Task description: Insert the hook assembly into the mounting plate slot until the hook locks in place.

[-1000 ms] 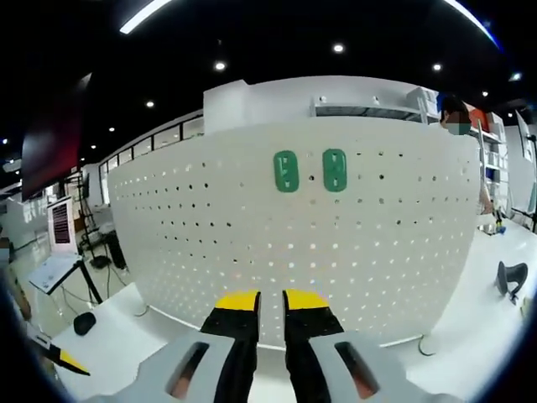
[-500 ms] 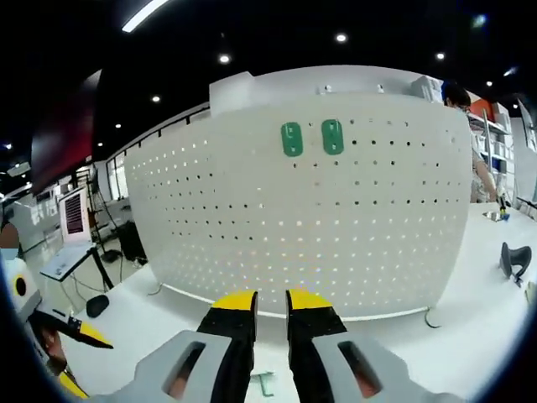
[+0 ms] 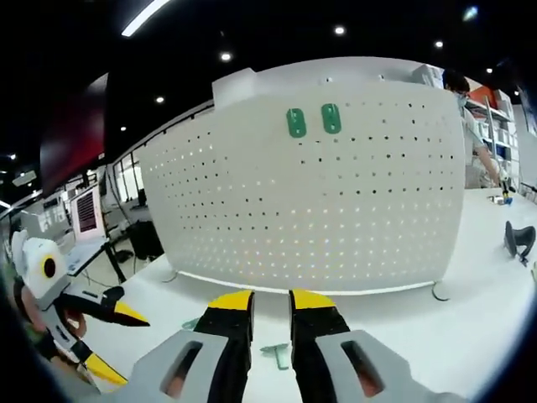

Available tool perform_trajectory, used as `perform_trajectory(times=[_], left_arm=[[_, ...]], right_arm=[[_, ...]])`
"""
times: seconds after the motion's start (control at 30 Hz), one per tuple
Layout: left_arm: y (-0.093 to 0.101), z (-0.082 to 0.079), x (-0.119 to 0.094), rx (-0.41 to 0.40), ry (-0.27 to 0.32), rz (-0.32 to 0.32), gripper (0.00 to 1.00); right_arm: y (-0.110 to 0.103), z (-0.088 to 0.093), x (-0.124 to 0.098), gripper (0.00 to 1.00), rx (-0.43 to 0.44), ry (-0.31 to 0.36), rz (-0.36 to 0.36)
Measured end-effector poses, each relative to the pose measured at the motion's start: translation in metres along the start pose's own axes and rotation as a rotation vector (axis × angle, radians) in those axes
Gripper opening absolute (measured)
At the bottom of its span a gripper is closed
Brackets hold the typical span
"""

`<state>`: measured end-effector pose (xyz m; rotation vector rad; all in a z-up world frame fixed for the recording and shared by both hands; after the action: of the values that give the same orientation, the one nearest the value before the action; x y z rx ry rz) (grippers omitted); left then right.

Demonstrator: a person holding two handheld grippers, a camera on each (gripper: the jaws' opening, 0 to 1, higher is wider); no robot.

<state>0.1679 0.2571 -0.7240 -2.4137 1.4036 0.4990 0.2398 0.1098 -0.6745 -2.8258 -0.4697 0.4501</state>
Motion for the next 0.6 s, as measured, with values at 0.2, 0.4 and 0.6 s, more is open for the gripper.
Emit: perform_trajectory(times=[0.2,0.4,0.6], left_arm=[[-0.001,0.002,0.008,-0.001,-0.019,-0.005,0.58],[-0.001,0.003,0.014,0.015,-0.034,-0.012,0.58],[-0.003,0.005,0.023,0.034,-0.06,-0.008,0.57]], right_arm=[[-0.003,0.01,-0.01,0.16,0.016,-0.01,-0.017],[-0.002,0.014,-0.024,0.17,0.03,-0.004,-0.022],[-0.001,0.015,-0.038,0.17,0.045,0.01,-0.031]])
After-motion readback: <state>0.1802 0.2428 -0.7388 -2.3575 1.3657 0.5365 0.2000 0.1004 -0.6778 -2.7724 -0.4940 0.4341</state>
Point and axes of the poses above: the point that each gripper's makers call its tool centre point, and the gripper's own axes: x roughly forward along the fingers, y roughly to its right, z roughly out of its underside, the point moved 2 cm from there along -x, roughly backward along the fingers, and after that the axes turned 8 degrees about x, right-handed, at the moved point
